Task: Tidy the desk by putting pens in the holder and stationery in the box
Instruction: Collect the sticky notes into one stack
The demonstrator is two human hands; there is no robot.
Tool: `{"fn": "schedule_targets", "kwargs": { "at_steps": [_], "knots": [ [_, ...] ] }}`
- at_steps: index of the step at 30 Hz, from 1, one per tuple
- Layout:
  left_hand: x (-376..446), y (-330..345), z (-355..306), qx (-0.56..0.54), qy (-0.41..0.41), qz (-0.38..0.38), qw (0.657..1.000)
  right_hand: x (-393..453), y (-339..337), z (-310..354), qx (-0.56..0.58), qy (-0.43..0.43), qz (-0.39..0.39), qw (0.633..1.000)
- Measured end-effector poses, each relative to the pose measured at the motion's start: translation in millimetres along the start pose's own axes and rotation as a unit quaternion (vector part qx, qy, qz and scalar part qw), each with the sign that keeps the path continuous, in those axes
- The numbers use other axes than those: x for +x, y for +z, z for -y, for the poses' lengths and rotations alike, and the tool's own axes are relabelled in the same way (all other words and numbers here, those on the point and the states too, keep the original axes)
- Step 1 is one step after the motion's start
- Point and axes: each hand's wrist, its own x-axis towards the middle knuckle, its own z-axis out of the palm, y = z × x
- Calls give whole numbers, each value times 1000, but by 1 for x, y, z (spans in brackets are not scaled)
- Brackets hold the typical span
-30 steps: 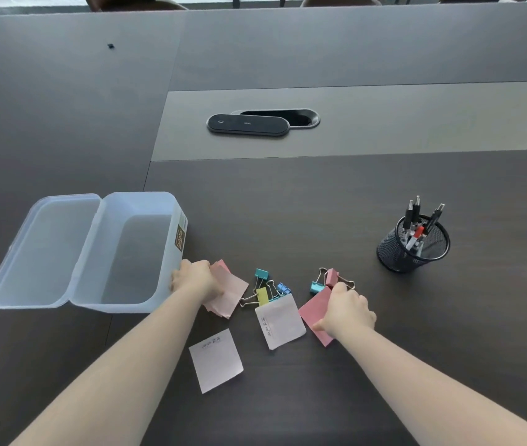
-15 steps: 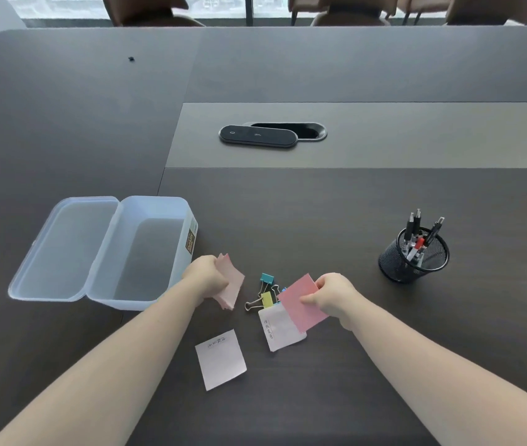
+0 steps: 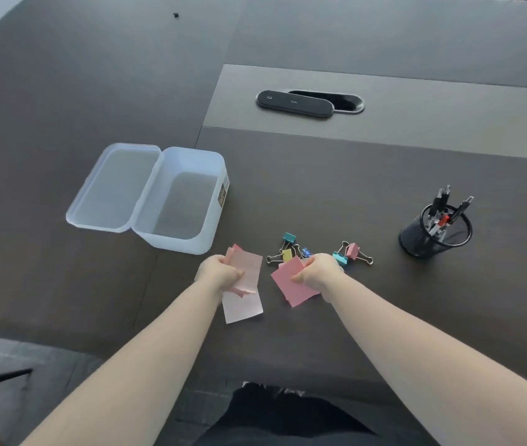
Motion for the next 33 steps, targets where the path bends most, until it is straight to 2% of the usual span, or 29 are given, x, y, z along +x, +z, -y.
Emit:
{"fn": "schedule_targets", "kwargs": {
  "at_steps": [5,8,12,15,18,21,24,28,30,33],
  "knots": [
    [-1,5,46,-57,-73,-109,990,4,14,-12,-38,46,-88,994],
    [-13,14,54,-67,-76,-156,983,7,20,-17,3,54,-102,993],
    [-8,27,48,-23,-83,-153,984,11,27,-22,81,43,-109,990],
    [-2,30,44,47,-99,-150,983,9,30,-22,113,9,-99,989],
    [1,29,40,64,-97,-146,982,7,29,-22,152,-26,-81,985],
    [0,28,34,34,-106,-142,984,6,24,-21,201,-50,-55,977],
    [3,25,28,8,-109,-149,983,6,15,-15,204,-70,-32,976],
    [3,17,12,-58,-124,-93,986,5,5,-6,213,-104,4,971],
    [5,10,1,-123,-88,-77,985,5,0,0,248,-117,25,961],
    [0,2,-28,-169,32,-47,984,7,-10,10,309,-153,76,936]
  ]
}}
